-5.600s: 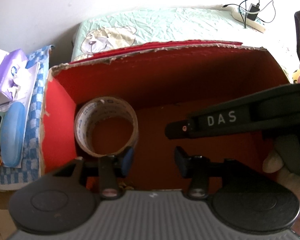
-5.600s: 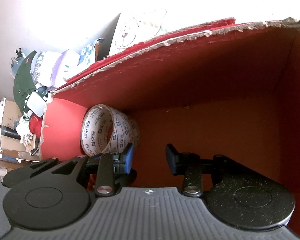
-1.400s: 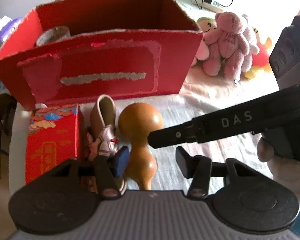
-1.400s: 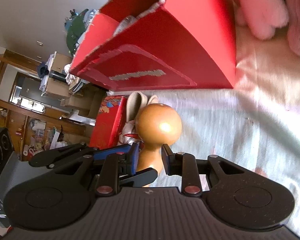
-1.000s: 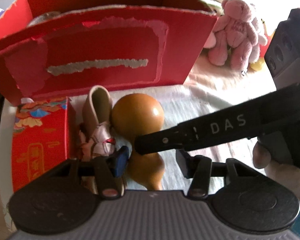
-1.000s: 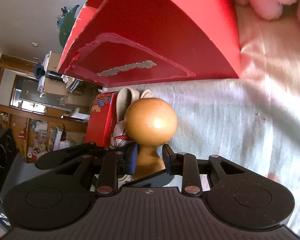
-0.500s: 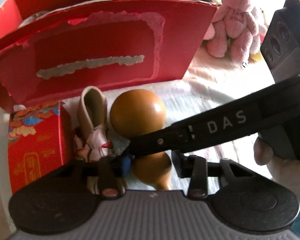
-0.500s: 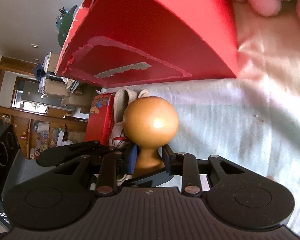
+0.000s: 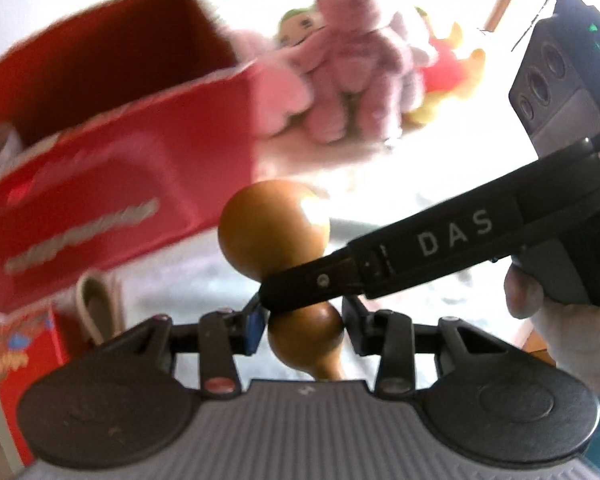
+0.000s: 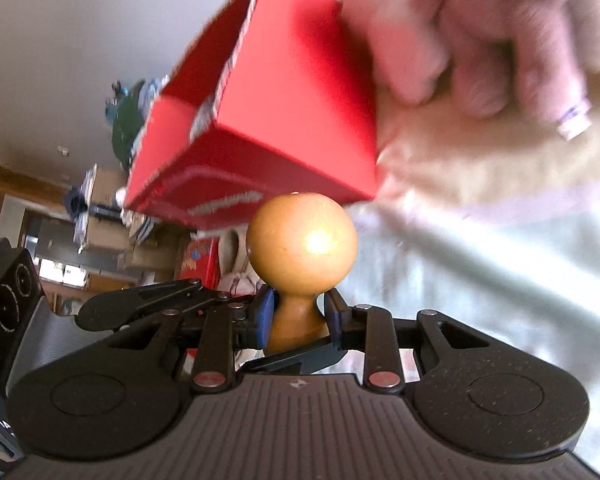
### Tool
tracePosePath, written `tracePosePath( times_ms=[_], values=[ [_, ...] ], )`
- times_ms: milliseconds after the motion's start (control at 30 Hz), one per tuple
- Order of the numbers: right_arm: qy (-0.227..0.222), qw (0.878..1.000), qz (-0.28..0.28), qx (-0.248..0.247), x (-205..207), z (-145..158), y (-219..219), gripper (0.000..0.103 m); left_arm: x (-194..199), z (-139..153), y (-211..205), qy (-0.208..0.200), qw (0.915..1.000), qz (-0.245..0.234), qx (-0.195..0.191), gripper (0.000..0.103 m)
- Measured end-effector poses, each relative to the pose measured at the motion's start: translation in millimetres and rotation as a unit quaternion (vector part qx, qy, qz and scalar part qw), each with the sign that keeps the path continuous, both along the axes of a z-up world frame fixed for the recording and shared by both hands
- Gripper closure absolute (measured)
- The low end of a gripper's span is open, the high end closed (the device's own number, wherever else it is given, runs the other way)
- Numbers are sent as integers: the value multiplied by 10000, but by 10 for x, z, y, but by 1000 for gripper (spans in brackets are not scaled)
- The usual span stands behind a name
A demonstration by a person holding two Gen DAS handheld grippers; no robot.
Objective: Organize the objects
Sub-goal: 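Close the right gripper on the gourd's narrow neck and lift it, then carry the gourd with the right gripper over the red box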
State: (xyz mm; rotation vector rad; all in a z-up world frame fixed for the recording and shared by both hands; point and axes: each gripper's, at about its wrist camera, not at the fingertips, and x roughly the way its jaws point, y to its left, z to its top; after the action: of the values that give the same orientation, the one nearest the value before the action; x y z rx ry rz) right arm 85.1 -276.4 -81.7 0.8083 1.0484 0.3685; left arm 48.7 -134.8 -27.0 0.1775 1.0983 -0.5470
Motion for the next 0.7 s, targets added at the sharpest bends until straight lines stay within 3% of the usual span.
tracePosePath(
  times_ms=[400, 700],
  values=[
    [-1019, 9926, -553, -362, -92, 706, -364, 73, 61, 719, -331, -958, 9925, -675, -349, 62],
    [-1734, 9826, -356, -570, 424, 1267, -60, 73, 320, 1377, -56, -1726, 9821, -557, -498, 62]
  ],
)
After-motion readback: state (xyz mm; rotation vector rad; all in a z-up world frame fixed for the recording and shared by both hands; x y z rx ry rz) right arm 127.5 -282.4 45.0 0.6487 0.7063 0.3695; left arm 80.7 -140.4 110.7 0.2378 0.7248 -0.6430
